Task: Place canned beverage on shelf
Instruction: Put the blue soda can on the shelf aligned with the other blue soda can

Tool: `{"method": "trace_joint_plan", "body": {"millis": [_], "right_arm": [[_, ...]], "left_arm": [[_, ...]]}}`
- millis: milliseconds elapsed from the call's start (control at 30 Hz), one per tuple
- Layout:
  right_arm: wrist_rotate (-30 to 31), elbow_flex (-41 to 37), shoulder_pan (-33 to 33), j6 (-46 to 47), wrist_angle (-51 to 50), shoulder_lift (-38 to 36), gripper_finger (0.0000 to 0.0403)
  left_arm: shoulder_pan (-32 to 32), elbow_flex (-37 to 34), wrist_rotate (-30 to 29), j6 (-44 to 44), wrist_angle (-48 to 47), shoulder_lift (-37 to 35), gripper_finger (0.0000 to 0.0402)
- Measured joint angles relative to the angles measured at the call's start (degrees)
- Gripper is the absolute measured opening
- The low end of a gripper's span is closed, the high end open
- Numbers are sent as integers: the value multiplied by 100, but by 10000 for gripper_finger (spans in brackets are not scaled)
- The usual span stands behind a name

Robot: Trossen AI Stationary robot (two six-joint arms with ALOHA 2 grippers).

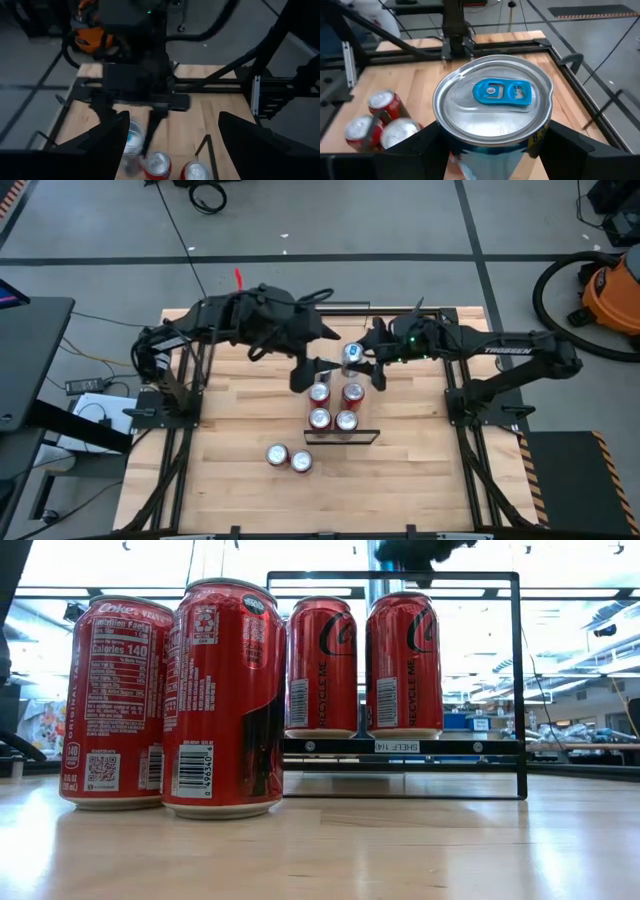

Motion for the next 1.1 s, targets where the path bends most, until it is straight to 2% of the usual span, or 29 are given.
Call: {"method": "trace_joint_plan", "body": {"millis": [233,367,567,700,900,1100], "right_arm": [[-472,-1156,-484,-45,1013,-371,261],[-959,-1663,-781,88,1541,-362,261],[-1222,-2358,-1033,108,2328,-244,261],[-1524,-2575,-1210,137,2582,-62,261],[-1808,-2788,-1344,125,2741,254,261],[-1624,-2777,-1311,-62,2985,435,261]], "left_arm": [[-43,-9,176,-403,422,381,317],[-3,-11,229,-621,704,633,317],[-4,-9,575,-870,1069,925,317],[-7,-14,615,-980,1176,1099,312],[-4,-2,614,-1029,1272,1149,283],[-4,-11,616,-1163,1141,1156,262]]}}
